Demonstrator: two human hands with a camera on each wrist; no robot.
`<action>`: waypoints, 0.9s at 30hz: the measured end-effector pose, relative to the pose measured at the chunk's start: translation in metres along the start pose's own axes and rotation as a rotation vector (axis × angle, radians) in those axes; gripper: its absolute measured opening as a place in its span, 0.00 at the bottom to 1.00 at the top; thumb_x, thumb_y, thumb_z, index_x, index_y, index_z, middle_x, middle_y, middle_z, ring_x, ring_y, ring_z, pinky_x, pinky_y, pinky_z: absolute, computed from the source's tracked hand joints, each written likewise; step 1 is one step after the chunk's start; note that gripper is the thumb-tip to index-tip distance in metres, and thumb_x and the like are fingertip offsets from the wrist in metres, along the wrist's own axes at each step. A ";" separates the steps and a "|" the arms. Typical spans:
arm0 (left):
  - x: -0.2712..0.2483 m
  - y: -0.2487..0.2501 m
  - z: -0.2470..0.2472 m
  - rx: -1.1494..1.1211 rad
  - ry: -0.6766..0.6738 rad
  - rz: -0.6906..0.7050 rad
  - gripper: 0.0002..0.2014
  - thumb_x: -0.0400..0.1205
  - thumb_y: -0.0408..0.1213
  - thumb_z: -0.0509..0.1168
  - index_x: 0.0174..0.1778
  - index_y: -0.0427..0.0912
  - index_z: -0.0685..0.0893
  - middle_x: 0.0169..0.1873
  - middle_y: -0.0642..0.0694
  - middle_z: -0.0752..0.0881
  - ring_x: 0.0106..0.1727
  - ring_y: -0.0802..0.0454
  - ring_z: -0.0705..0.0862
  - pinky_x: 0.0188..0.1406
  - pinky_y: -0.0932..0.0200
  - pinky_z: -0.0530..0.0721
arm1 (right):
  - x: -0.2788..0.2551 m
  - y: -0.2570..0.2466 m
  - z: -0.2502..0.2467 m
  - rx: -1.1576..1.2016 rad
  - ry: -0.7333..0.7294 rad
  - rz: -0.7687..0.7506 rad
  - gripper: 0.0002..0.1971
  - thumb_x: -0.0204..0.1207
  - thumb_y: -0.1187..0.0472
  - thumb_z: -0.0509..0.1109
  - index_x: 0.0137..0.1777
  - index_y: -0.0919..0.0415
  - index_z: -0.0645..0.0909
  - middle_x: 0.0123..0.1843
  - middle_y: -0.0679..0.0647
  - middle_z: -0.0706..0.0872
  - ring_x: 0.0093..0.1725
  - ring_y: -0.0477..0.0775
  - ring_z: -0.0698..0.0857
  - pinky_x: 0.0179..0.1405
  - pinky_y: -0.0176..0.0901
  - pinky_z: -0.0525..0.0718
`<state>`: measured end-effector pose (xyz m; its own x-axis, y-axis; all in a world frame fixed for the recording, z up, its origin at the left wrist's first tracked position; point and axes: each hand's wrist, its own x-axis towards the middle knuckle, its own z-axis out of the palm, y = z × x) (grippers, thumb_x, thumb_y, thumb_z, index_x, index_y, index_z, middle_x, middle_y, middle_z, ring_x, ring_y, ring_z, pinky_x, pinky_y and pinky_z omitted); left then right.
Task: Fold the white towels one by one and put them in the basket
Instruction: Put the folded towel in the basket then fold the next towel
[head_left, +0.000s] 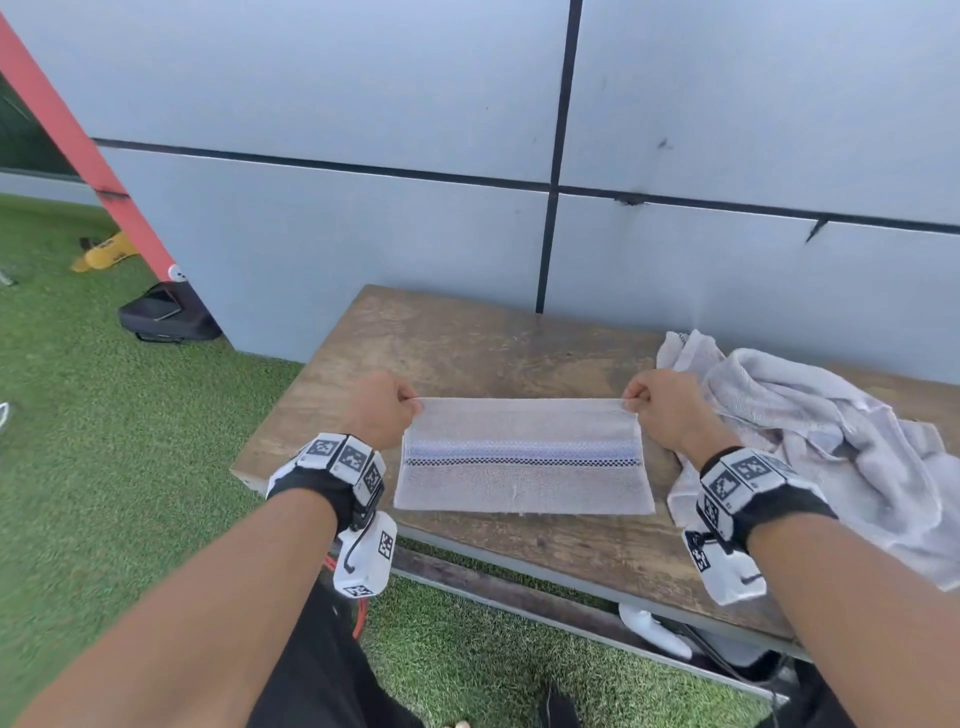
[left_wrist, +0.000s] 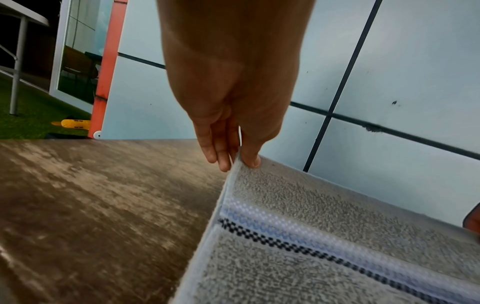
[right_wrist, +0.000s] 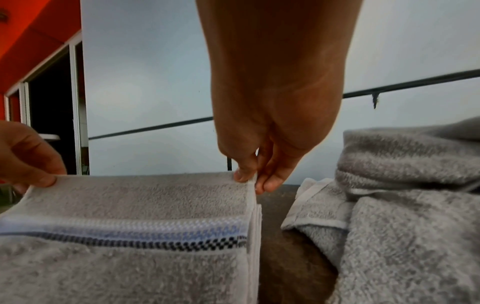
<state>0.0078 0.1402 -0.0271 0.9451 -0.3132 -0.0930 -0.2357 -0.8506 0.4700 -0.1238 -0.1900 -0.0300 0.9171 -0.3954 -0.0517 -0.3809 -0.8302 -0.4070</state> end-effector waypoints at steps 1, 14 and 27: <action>0.005 -0.001 0.004 -0.002 0.002 -0.006 0.08 0.83 0.35 0.70 0.42 0.37 0.91 0.33 0.45 0.87 0.36 0.50 0.82 0.33 0.61 0.73 | 0.003 -0.001 0.003 -0.008 0.006 -0.002 0.08 0.77 0.70 0.71 0.40 0.58 0.87 0.37 0.51 0.87 0.44 0.56 0.86 0.47 0.46 0.84; 0.031 -0.009 0.032 0.044 -0.074 -0.073 0.05 0.81 0.37 0.72 0.52 0.43 0.89 0.46 0.48 0.90 0.50 0.47 0.88 0.51 0.50 0.87 | 0.018 0.016 0.044 -0.020 0.035 0.028 0.05 0.82 0.65 0.70 0.48 0.63 0.88 0.47 0.57 0.80 0.44 0.56 0.77 0.46 0.45 0.75; -0.011 0.006 0.038 0.297 -0.008 -0.097 0.06 0.82 0.40 0.72 0.48 0.41 0.85 0.44 0.45 0.87 0.46 0.44 0.86 0.42 0.48 0.85 | -0.029 0.009 0.049 -0.114 0.028 0.019 0.09 0.81 0.70 0.63 0.42 0.65 0.82 0.44 0.56 0.78 0.45 0.63 0.80 0.46 0.56 0.83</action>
<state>-0.0127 0.1227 -0.0573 0.9650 -0.2268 -0.1319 -0.2014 -0.9625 0.1817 -0.1481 -0.1670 -0.0769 0.9063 -0.4215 -0.0322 -0.4111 -0.8610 -0.2996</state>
